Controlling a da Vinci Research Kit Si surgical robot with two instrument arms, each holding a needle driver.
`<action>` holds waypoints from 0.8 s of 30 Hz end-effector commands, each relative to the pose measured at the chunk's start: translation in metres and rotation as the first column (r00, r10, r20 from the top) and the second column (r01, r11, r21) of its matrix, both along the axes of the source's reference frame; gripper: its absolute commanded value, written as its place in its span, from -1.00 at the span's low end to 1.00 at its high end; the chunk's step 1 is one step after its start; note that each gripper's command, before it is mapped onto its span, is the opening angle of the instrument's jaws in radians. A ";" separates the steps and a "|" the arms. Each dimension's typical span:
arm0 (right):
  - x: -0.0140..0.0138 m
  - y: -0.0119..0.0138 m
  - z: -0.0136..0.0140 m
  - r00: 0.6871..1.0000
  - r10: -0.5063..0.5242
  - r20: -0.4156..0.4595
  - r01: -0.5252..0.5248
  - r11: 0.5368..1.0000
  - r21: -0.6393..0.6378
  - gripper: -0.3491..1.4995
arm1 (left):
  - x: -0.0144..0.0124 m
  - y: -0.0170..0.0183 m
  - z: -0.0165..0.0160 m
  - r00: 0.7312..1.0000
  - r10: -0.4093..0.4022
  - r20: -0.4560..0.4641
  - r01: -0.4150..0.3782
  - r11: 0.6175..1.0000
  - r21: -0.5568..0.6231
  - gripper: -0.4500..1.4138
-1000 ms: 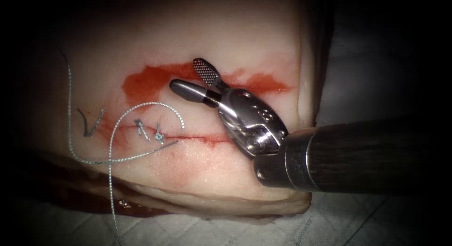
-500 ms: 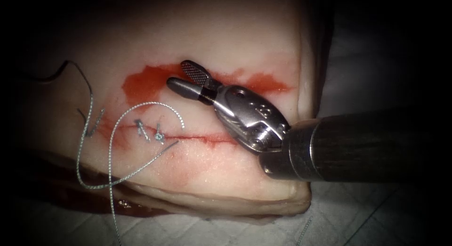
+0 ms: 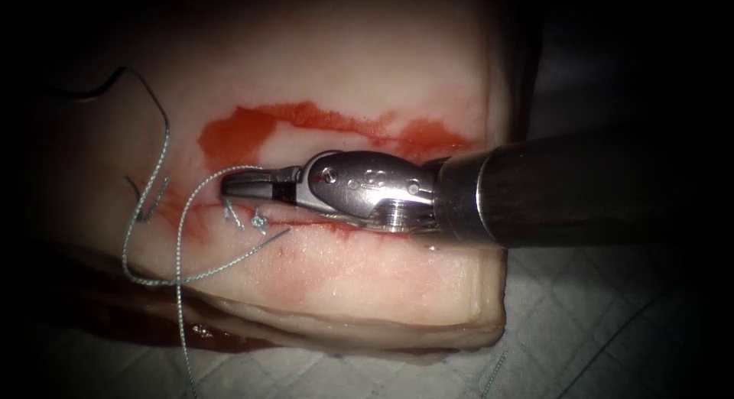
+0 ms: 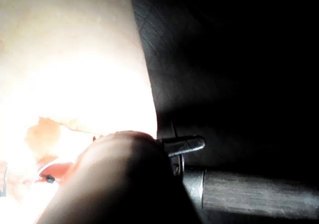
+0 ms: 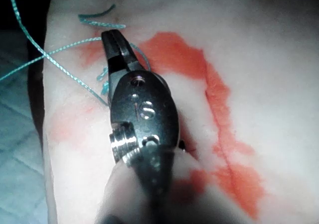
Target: Wound Closure
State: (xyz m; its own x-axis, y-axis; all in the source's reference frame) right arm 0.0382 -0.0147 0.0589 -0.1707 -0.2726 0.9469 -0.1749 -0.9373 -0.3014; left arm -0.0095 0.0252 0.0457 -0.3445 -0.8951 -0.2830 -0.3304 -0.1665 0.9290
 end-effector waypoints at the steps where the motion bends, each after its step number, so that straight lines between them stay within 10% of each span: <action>1: 0.0022 -0.0009 0.0001 0.999 -0.045 -0.021 0.045 0.999 -0.004 -1.00 | -0.0003 0.0008 0.0001 1.000 -0.007 -0.001 0.007 1.000 -0.015 -1.00; 19: -0.0027 -0.0117 0.0004 0.962 -0.272 0.026 0.254 0.925 0.282 -1.00 | 0.0081 0.0125 -0.0028 0.967 -0.240 -0.081 0.224 0.960 -0.167 -1.00; 24: -0.0055 -0.0159 -0.0002 0.941 -0.335 0.051 0.283 0.860 0.425 -1.00 | 0.0167 0.0159 -0.0042 0.901 -0.394 -0.179 0.340 0.901 -0.271 -1.00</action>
